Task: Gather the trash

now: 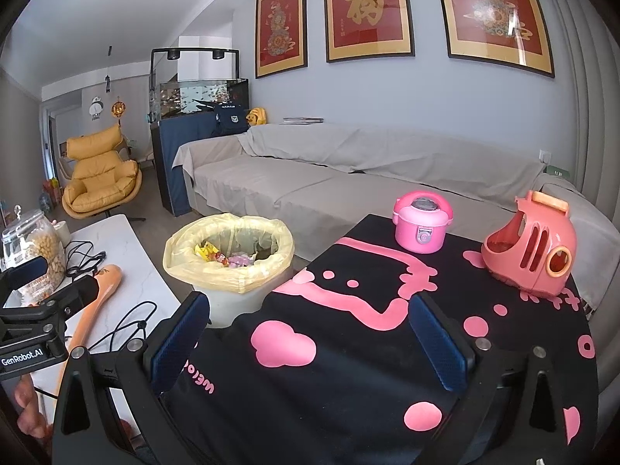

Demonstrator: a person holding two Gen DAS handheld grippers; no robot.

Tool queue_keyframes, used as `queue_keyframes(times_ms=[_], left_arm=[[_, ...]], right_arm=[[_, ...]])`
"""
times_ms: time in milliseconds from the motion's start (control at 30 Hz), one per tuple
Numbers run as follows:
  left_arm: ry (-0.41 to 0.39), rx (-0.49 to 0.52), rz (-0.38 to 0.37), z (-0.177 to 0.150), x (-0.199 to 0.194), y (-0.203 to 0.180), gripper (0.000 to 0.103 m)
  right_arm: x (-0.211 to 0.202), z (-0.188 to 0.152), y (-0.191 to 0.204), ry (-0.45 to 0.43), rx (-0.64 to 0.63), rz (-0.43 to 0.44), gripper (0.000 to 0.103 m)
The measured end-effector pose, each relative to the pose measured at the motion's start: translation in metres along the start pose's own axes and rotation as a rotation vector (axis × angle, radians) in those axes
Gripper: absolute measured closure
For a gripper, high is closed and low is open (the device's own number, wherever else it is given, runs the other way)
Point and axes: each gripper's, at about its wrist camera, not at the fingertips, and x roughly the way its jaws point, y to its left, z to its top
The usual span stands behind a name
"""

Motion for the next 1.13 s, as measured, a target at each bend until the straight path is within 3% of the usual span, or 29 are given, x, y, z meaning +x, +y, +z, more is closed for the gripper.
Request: queue_keyframes(times_ms=[1133], left_arm=[[0.021,-0.034,0.011,0.004,0.011,0.010,0.001]], right_arm=[[0.000,-0.001,0.002,0.011,0.000,-0.001,0.001]])
